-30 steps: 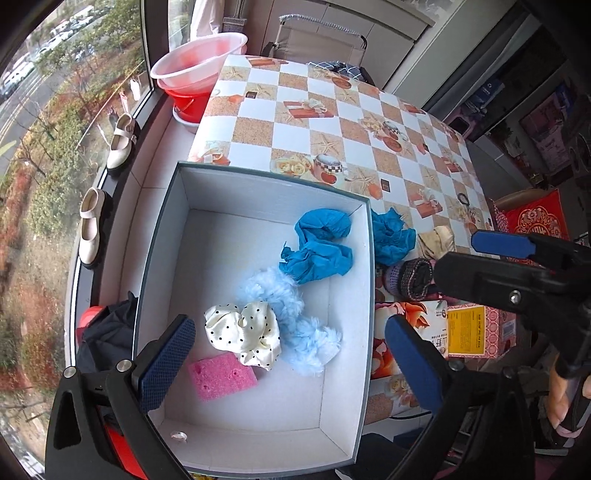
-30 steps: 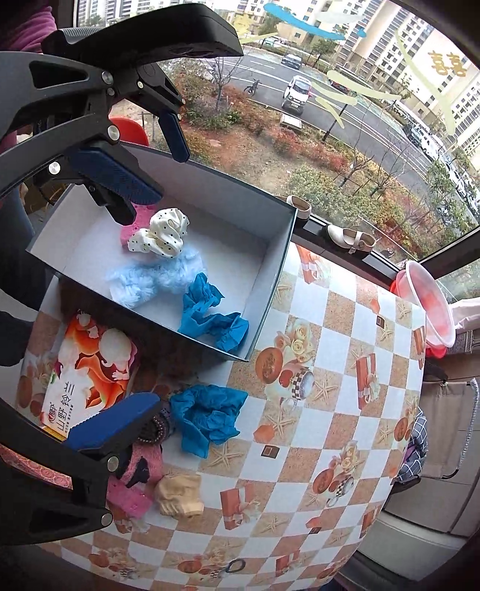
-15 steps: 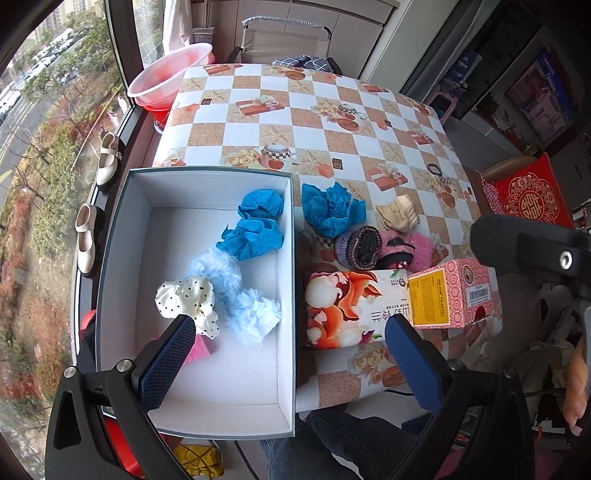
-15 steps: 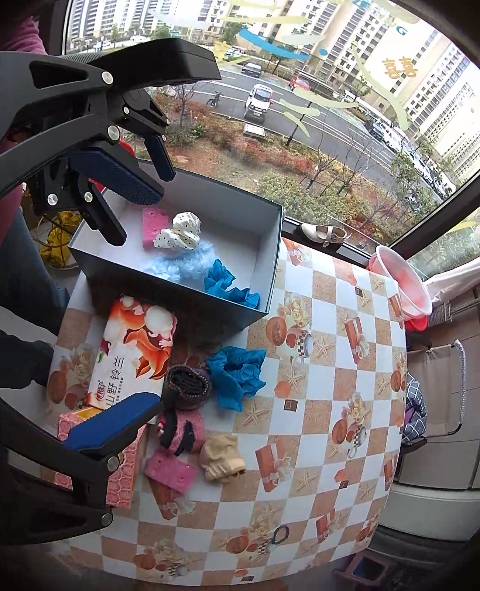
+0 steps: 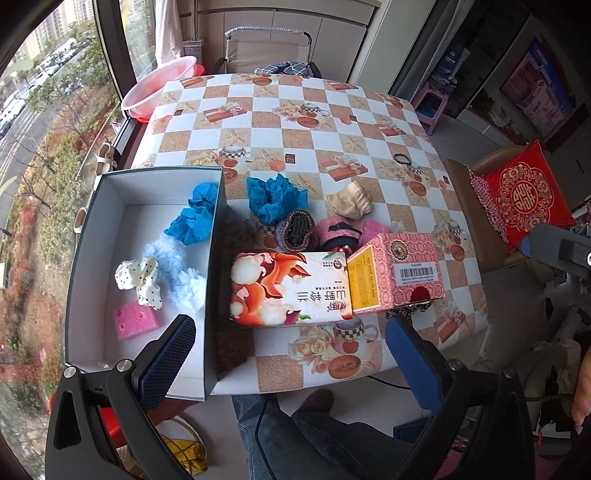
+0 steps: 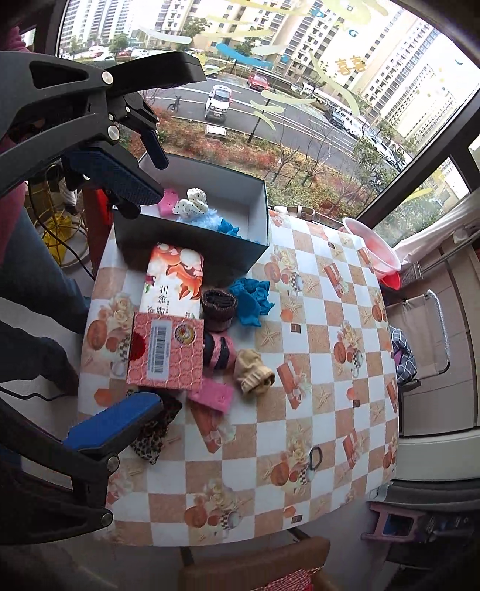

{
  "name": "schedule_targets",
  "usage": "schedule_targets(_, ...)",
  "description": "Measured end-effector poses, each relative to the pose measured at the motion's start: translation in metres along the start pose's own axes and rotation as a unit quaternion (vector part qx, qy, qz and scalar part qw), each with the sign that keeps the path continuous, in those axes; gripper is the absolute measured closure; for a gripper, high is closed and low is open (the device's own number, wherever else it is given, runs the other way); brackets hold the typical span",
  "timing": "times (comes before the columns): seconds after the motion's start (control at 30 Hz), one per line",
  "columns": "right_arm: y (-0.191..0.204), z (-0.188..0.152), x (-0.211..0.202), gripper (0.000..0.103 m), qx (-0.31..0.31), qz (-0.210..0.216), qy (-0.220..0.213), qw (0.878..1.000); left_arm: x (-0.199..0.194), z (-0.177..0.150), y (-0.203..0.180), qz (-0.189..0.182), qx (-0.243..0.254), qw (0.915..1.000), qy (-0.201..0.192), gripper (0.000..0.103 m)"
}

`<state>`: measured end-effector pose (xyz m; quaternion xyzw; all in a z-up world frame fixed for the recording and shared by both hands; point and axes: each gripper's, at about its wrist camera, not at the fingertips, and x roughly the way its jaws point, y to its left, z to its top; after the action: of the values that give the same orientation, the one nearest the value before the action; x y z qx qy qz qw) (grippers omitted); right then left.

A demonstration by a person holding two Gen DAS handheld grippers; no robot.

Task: Organize soft objects
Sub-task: 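Move both open tools back toward the remaining soft items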

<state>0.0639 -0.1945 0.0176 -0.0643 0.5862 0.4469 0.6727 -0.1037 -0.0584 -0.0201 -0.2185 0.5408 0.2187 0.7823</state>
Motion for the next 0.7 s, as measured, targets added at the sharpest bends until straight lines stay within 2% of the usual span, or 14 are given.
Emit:
schedule_targets(0.27,-0.084,-0.032,-0.038,0.001,0.076,-0.018,-0.03,0.997,0.002,-0.005,-0.038,0.012,0.014,0.9998,0.007,0.0)
schedule_targets(0.4,-0.125,-0.047,-0.034,0.001,0.126,-0.04,-0.019,0.991,0.007,0.004,-0.047,0.014,0.022,0.9995,0.016,0.0)
schedule_targets(0.53,-0.152,-0.057,-0.022,0.001,0.157,-0.055,-0.002,0.986,0.018,0.023,-0.052,0.021,0.037,0.9988,0.023,0.0)
schedule_targets(0.7,-0.175,-0.061,0.001,0.001,0.181,-0.071,0.023,0.981,0.046,0.066,-0.06,0.025,0.072,0.9964,0.038,0.0)
